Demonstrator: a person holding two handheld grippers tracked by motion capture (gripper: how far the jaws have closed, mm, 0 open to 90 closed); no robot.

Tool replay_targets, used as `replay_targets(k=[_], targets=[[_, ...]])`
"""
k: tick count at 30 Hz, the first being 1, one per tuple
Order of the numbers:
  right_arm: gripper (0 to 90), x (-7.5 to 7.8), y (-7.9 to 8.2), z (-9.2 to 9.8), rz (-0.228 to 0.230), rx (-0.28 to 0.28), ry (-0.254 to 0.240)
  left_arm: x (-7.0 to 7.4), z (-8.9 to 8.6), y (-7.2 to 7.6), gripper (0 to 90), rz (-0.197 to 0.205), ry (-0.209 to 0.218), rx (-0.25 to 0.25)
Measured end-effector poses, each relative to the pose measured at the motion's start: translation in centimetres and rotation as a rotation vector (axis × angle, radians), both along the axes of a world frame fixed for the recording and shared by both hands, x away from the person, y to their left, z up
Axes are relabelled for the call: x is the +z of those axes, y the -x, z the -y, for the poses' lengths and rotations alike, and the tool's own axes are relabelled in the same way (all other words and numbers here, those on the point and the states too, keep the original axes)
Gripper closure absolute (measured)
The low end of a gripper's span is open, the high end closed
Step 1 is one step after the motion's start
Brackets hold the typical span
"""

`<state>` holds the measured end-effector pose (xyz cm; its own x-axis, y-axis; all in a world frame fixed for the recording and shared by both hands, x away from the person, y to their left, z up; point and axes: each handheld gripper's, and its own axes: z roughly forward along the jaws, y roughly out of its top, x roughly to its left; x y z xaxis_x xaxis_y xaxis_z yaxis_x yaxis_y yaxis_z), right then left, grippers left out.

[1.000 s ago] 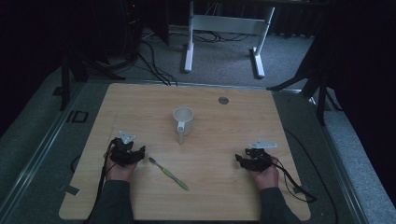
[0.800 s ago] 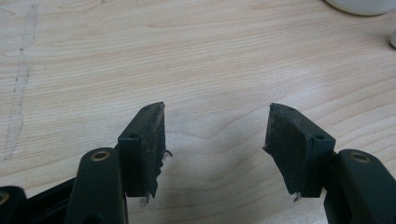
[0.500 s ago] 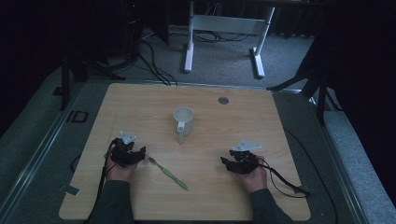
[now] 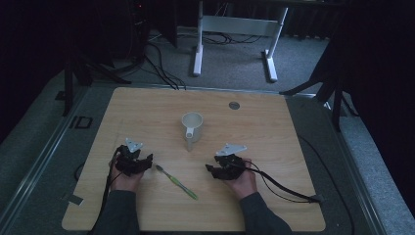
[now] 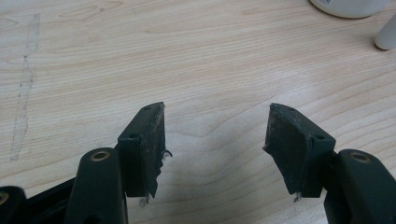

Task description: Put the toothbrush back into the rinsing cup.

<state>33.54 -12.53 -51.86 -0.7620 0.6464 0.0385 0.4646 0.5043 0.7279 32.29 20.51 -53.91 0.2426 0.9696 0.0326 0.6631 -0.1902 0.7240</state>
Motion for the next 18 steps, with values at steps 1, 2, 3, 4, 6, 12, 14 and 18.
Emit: replay_targets(k=[1,2,3,4,6,12,14,18], targets=[[49.2,0.1,0.1,-0.6,-0.008,0.010,-0.012,0.0,0.0,0.0,39.0,0.000,0.000,0.000],[49.2,0.2,0.2,-1.2,-0.008,0.022,-0.015,0.0,-0.1,0.0,38.9,0.001,0.003,0.001],[49.2,0.3,0.3,-1.8,-0.008,0.033,-0.017,0.1,-0.1,0.0,38.9,0.001,0.005,0.001],[49.2,0.4,0.4,-2.4,-0.009,0.048,-0.016,0.1,-0.1,0.0,38.9,0.003,0.007,0.004],[49.2,0.5,0.7,-3.8,-0.013,0.074,-0.014,0.2,-0.2,0.1,38.9,0.009,0.012,0.006],[50.7,0.8,1.6,-7.6,-0.033,0.164,-0.007,0.3,-0.5,0.2,38.9,0.014,0.016,0.012],[52.4,0.8,1.9,-8.7,-0.031,0.184,0.000,0.3,-0.6,0.2,38.9,0.016,0.020,0.014],[58.6,0.2,2.2,-10.0,-0.044,0.215,0.013,0.4,-0.7,0.2,38.8,0.018,0.025,0.016]])
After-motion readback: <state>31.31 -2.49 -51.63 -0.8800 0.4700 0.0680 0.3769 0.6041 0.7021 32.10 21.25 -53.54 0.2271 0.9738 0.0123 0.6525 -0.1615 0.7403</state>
